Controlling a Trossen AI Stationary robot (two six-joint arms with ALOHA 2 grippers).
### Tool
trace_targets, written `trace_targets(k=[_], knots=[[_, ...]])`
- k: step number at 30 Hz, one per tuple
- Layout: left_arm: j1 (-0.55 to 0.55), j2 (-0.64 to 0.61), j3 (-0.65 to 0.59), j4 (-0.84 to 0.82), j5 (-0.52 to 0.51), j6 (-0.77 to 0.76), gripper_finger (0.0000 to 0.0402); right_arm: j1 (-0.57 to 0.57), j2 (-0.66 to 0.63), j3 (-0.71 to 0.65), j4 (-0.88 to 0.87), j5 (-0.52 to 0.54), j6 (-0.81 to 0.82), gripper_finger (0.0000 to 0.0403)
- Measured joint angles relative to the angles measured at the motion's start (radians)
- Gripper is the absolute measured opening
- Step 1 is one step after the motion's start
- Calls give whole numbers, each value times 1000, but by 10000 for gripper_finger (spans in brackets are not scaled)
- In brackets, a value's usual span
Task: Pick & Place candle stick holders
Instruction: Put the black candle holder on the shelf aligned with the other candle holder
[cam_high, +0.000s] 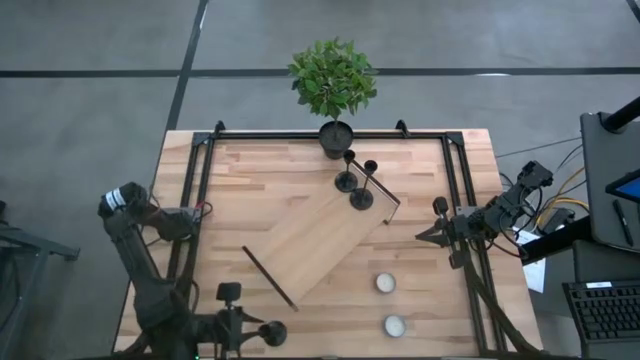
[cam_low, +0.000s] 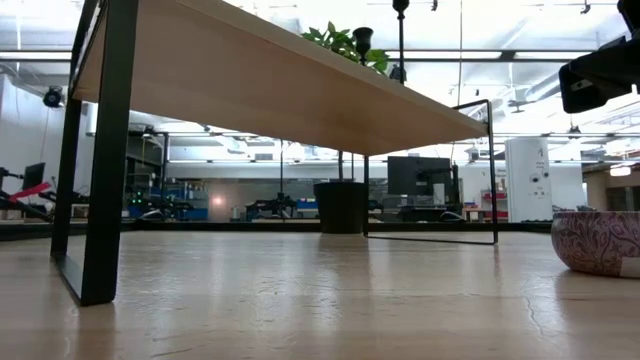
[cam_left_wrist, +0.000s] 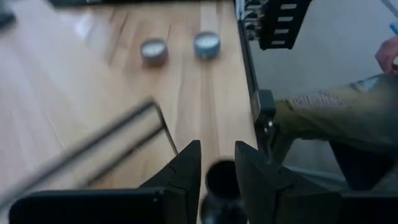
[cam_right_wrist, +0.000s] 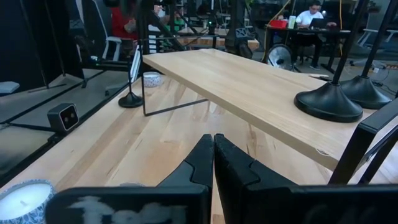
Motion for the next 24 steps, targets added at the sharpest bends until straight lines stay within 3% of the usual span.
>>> trace_targets(k=[6,13,24], knots=[[-28,1,-146,156,-1,-112,94,0,0,0,0,0,0,8],[-64,-3,-212,219,-28,-185,94,0,0,0,0,0,0,8],[-83,-22,-181,219,-109,-71,94,0,0,0,0,0,0,8]])
